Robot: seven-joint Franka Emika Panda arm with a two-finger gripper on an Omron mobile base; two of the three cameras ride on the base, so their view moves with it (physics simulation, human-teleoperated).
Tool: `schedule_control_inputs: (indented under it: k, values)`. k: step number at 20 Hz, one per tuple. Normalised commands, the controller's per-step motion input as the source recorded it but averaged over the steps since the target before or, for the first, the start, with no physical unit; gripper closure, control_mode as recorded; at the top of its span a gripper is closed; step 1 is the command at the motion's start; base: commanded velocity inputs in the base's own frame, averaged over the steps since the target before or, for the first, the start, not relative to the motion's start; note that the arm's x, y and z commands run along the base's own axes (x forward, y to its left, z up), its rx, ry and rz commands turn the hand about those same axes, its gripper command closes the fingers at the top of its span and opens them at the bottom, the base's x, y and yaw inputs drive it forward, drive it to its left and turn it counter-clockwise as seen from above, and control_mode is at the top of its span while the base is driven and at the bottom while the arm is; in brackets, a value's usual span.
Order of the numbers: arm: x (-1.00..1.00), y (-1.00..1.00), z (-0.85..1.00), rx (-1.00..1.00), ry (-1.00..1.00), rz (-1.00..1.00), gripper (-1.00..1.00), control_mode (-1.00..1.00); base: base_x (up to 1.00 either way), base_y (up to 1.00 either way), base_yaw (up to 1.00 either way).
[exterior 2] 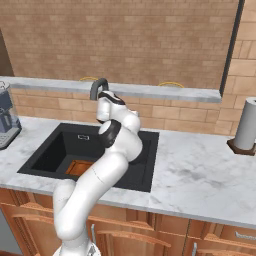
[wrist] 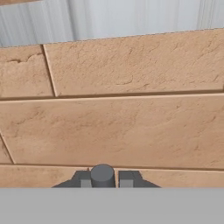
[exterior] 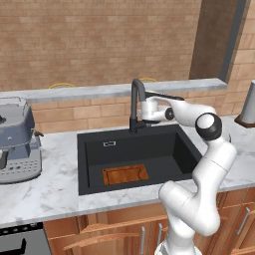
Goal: Turn on the sink faucet with hot water and rinse the cutting board for ten seconds, then turn off the faucet. Push the cutting board to reach the water if necessary.
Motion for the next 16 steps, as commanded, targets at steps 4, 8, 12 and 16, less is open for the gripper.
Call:
schedule_control_inputs:
  k: [4, 8, 12, 16]
  values:
    - [0.0, -0.35, 0.0, 0.01, 0.0, 0.0, 1.0, -1.0, 0.0, 0.0, 0.0]
    - [0.0, -0.35, 0.0, 0.01, 0.0, 0.0, 1.0, -1.0, 0.0, 0.0, 0.0]
    - [0.0, -0.35, 0.0, 0.0, 0.0, 0.0, 1.0, -1.0, 0.0, 0.0, 0.0]
    - [-0.05, -0.44, 0.0, 0.0, 0.0, 0.0, 1.0, -1.0, 0.0, 0.0, 0.0]
